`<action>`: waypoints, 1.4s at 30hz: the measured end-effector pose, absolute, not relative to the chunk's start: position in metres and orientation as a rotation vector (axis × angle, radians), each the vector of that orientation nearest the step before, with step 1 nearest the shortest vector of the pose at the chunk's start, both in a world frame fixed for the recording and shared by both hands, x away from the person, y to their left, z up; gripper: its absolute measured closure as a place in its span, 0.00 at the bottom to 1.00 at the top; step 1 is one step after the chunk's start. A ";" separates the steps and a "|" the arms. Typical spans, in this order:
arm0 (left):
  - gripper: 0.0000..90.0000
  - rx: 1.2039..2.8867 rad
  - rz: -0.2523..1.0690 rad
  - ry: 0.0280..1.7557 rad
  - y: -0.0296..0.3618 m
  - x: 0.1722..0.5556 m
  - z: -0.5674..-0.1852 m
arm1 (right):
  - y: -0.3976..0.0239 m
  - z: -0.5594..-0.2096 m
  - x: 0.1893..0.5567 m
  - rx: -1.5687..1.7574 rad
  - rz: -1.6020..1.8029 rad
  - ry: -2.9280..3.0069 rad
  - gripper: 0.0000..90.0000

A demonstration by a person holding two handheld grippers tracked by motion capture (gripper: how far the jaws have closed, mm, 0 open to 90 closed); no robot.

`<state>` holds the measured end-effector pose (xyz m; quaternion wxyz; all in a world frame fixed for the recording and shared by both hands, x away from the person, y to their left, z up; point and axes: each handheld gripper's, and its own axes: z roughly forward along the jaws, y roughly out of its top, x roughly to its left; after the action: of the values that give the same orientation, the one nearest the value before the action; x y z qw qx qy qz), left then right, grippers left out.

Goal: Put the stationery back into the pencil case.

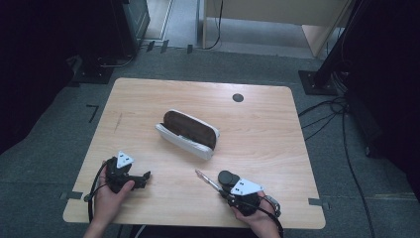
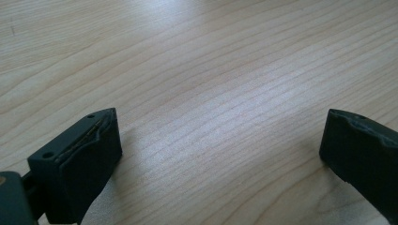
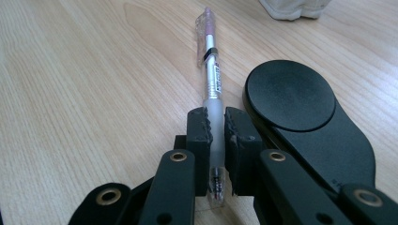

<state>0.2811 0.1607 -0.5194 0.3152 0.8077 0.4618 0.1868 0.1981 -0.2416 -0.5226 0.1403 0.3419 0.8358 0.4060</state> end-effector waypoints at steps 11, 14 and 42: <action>0.00 2.128 0.492 1.217 0.161 0.281 -0.519 | -0.244 -0.516 0.198 1.034 1.310 2.388 0.91; 0.00 2.128 0.492 1.216 0.161 0.281 -0.519 | -0.243 -0.511 0.198 1.029 1.330 2.377 0.91; 0.00 2.128 0.492 1.216 0.161 0.281 -0.519 | -0.245 -0.453 0.228 0.969 1.397 2.264 0.91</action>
<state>0.2812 0.1607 -0.5194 0.3151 0.8079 0.4617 0.1868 0.2278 -0.2452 -0.4531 0.1544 0.3380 0.7901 0.4875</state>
